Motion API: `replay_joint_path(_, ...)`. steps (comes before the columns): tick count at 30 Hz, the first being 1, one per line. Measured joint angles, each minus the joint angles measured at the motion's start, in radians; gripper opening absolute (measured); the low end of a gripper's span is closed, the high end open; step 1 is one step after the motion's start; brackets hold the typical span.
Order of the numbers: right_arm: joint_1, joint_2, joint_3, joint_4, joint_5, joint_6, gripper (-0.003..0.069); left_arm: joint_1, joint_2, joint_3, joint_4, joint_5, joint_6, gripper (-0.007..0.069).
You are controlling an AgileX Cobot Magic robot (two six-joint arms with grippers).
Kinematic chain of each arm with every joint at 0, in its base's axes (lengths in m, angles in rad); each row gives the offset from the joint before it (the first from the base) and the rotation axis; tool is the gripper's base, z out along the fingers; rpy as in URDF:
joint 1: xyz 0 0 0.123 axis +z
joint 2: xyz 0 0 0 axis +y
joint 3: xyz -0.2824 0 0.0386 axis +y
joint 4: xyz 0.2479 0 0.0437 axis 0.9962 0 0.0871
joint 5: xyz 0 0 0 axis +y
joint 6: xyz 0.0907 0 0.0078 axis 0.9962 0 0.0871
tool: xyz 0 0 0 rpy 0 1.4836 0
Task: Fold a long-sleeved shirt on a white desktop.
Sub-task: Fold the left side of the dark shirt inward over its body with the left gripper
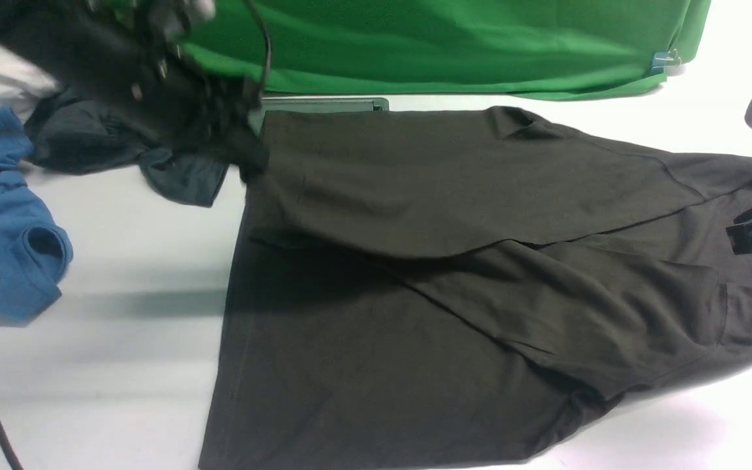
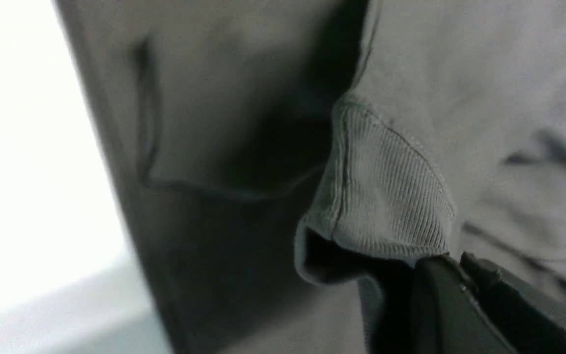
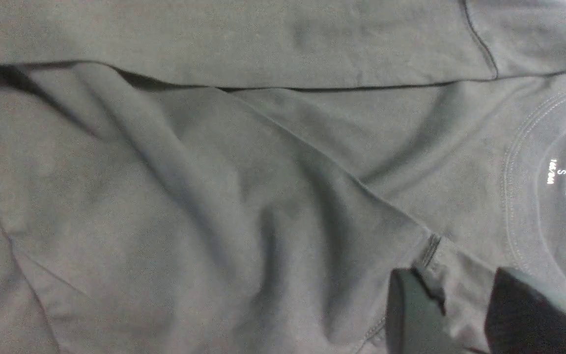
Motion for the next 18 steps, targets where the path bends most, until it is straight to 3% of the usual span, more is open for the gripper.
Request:
replay_joint_path(6, 0.0, 0.0, 0.0, 0.0, -0.006, 0.0, 0.0247, 0.0, 0.035, 0.062, 0.025, -0.1, -0.038, 0.0144)
replay_joint_path(10, 0.0, 0.0, 0.0, 0.0, -0.007, 0.0, 0.0248, 0.0, 0.029, 0.063, 0.041, -0.081, -0.047, 0.0353)
replay_joint_path(12, 0.0, 0.0, 0.0, 0.0, -0.005, 0.0, 0.0249, 0.0, 0.011, 0.063, 0.063, -0.037, -0.05, 0.0493)
replay_joint_path(13, 0.0, 0.0, 0.0, 0.0, -0.003, 0.0, 0.025, 0.0, 0.008, 0.063, 0.063, -0.032, -0.051, 0.0505)
replay_joint_path(15, 0.0, 0.0, 0.0, 0.0, 0.013, 0.0, 0.025, 0.0, -0.035, 0.07, 0.097, 0.055, -0.07, 0.0622)
replay_joint_path(18, 0.0, 0.0, 0.0, 0.0, 0.033, 0.0, 0.025, -0.005, -0.118, 0.15, 0.118, 0.118, -0.112, 0.0677)
